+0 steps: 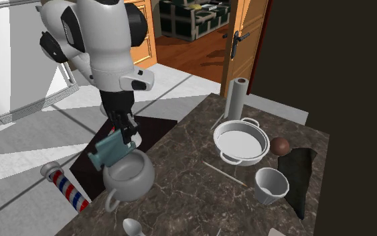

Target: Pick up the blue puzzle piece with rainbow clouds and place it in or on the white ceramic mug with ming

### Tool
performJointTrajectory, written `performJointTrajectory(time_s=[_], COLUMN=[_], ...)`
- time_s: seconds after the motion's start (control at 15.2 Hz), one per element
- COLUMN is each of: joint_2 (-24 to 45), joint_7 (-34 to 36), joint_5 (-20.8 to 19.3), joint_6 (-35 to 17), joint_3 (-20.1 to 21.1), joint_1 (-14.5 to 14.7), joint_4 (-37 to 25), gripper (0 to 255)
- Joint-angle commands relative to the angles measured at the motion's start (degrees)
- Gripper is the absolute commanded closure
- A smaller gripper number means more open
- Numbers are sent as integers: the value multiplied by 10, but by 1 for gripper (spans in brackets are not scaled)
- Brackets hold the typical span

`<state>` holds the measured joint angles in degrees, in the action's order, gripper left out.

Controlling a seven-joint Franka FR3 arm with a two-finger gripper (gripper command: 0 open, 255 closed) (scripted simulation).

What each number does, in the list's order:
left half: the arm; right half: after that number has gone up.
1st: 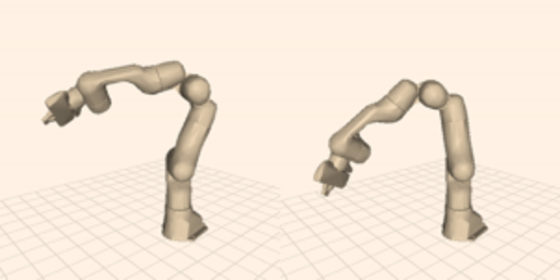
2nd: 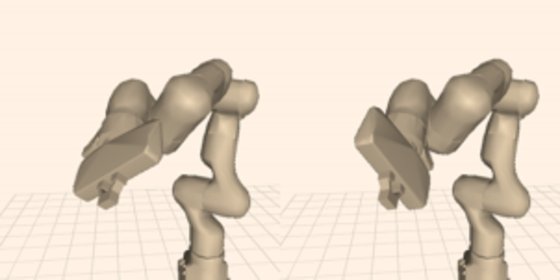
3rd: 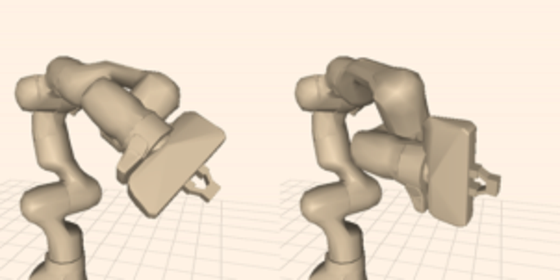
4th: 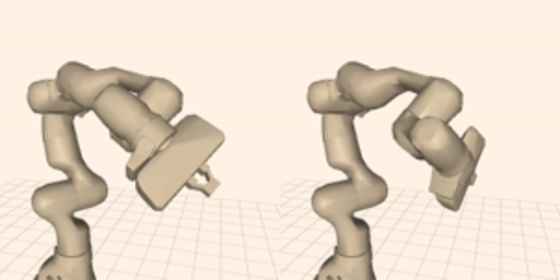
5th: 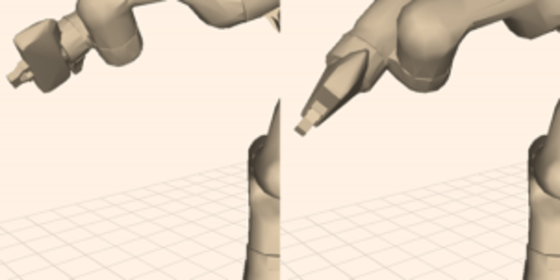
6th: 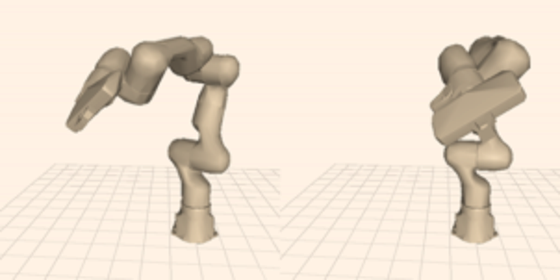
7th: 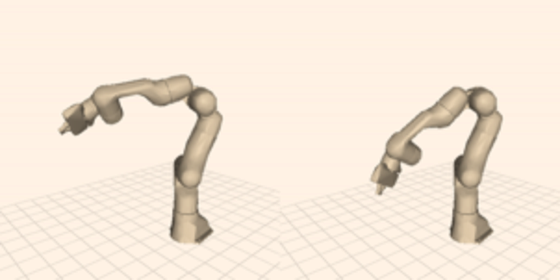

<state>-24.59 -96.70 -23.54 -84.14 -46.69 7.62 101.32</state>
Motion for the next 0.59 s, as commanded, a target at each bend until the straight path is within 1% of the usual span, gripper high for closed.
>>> performJointTrajectory(time_s=[0.0, 0.53], joint_2=[-8, -27], joint_7=[5, 20], joint_5=[-5, -19], joint_6=[-14, -66], joint_3=[1, -3], joint_1=[-3, -12], joint_4=[21, 91], gripper=[255, 255])
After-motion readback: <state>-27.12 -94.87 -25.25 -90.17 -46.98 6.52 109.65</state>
